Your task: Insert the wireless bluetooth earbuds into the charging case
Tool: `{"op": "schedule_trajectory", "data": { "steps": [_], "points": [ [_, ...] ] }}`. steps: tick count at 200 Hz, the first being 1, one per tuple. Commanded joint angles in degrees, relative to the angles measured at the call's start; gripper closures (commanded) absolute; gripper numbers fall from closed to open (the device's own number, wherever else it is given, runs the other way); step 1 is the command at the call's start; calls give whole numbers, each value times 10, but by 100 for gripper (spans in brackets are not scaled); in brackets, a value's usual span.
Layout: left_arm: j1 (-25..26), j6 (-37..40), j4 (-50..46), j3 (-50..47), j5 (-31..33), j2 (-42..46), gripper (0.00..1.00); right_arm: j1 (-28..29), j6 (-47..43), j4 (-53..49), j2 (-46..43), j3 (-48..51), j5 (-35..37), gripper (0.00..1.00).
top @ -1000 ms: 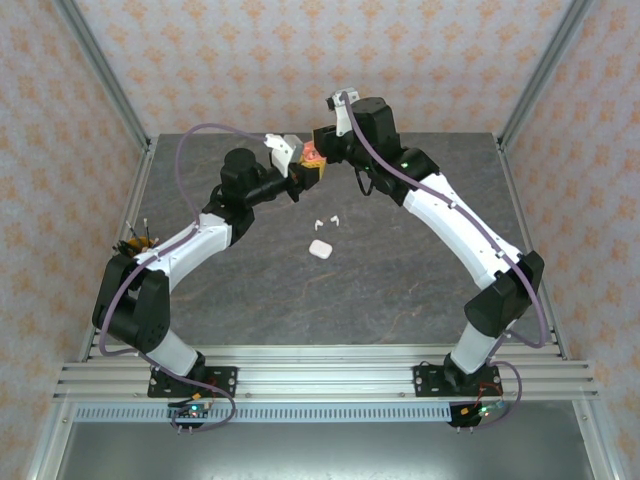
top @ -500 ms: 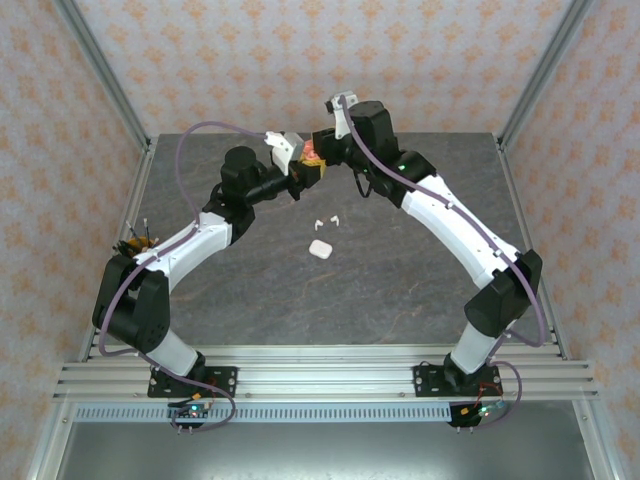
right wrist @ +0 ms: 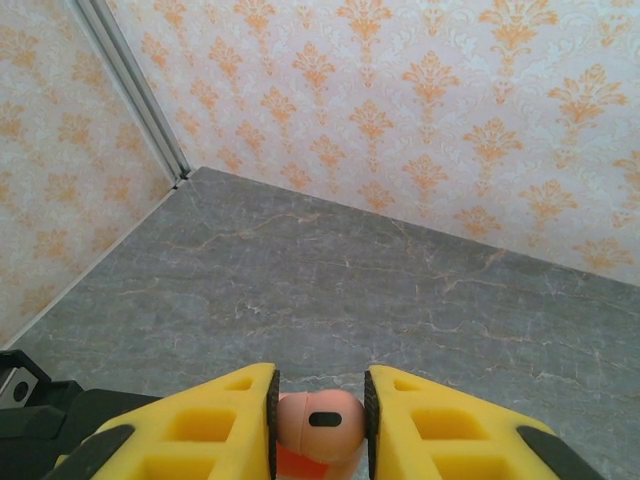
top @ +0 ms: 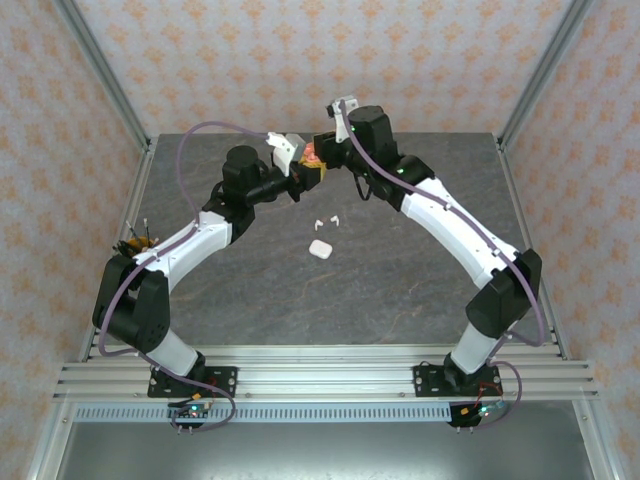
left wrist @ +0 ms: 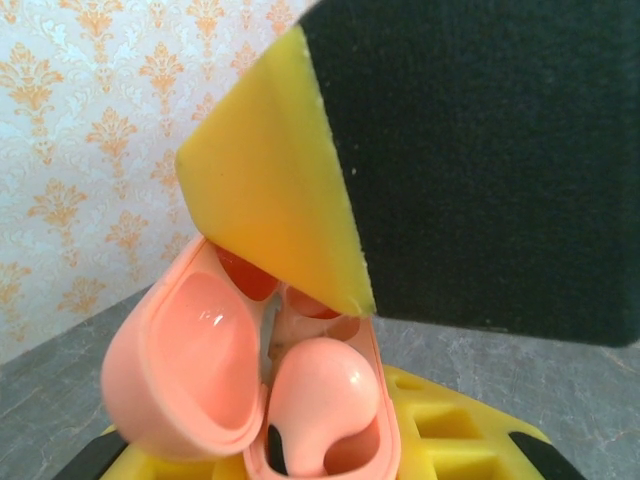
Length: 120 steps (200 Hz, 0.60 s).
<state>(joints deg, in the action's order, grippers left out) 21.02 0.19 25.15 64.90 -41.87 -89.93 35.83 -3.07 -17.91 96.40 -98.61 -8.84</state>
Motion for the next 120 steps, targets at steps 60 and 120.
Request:
{"op": "schedule_trajectory", "data": {
  "steps": [60, 120],
  "points": [
    [3, -32, 47, 44, -19, 14, 100, -7, 13, 30, -38, 56, 6, 73],
    [3, -46, 55, 58, -13, 8, 100, -7, 15, 41, -45, 73, -2, 73]
  ]
}}
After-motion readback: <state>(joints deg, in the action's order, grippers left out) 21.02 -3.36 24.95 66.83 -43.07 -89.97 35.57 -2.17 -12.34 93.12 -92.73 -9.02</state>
